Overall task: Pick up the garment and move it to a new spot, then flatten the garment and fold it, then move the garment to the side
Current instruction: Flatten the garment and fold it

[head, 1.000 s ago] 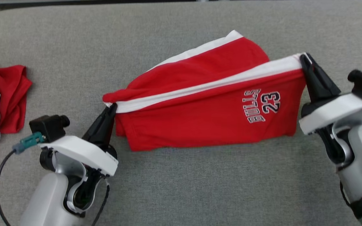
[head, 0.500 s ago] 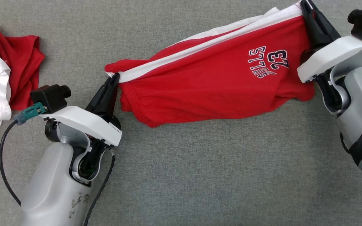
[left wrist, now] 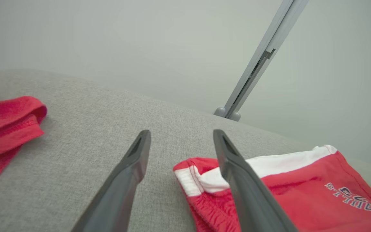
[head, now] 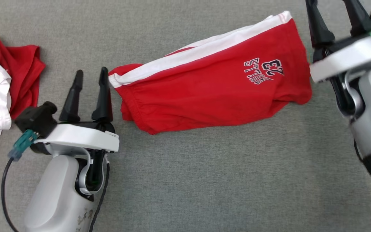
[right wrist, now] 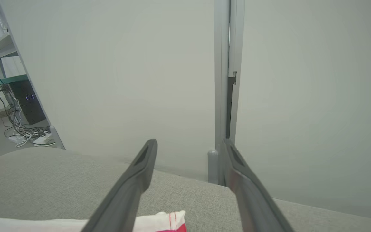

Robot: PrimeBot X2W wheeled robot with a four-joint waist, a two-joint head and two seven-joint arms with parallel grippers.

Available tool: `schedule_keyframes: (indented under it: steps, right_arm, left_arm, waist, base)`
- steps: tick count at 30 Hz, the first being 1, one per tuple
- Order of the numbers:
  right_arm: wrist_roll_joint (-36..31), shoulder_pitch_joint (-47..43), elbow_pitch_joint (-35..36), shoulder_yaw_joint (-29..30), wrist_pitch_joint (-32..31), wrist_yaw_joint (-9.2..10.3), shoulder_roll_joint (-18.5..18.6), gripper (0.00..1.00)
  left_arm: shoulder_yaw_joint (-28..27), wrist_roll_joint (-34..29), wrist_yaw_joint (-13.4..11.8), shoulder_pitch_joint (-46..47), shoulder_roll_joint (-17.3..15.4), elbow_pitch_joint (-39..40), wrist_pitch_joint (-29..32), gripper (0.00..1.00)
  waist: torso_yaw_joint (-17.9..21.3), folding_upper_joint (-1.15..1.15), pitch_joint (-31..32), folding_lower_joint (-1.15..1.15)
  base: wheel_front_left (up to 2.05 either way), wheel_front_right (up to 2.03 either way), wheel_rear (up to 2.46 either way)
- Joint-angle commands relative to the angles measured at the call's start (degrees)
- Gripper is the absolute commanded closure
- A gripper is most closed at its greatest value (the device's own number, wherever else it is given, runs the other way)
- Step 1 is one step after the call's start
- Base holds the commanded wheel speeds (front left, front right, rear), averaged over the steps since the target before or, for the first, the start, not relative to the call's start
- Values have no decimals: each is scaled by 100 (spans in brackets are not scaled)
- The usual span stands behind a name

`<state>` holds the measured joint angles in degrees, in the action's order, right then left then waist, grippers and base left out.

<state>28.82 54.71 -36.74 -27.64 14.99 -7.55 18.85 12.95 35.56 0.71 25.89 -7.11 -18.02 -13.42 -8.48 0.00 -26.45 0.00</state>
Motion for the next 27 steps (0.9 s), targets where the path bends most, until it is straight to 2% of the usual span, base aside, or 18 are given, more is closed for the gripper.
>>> schedule_keyframes:
  steps: [1,6,10,18,27]
  right_arm:
    - [-220,-372,263,205,12,12,-12,0]
    - [-816,-1257,1177,1000,12,11,-219,0]
    - [-1129,-1954,1631,1405,13,8,-410,0]
    - [-1445,-3208,2091,1775,13,8,-672,0]
    - [-1533,-4237,2448,1987,-24,8,-966,0]
  left_arm:
    - [-121,-96,-94,-92,-8,169,-95,0]
    - [-488,-518,-329,-354,31,703,-178,0]
    - [-665,-1026,-382,-591,0,1000,-178,0]
    - [-604,-1815,-404,-1042,-157,932,-181,0]
    - [-598,-1959,-325,-1618,-175,791,-182,0]
  waist:
    - [88,0,101,0]
    - [246,0,295,0]
    - [370,0,477,0]
    - [604,0,827,0]
    - [800,0,1147,0]
  base:
    - [0,0,0]
    - [0,0,0]
    - [0,0,0]
    - [0,0,0]
    - [0,0,0]
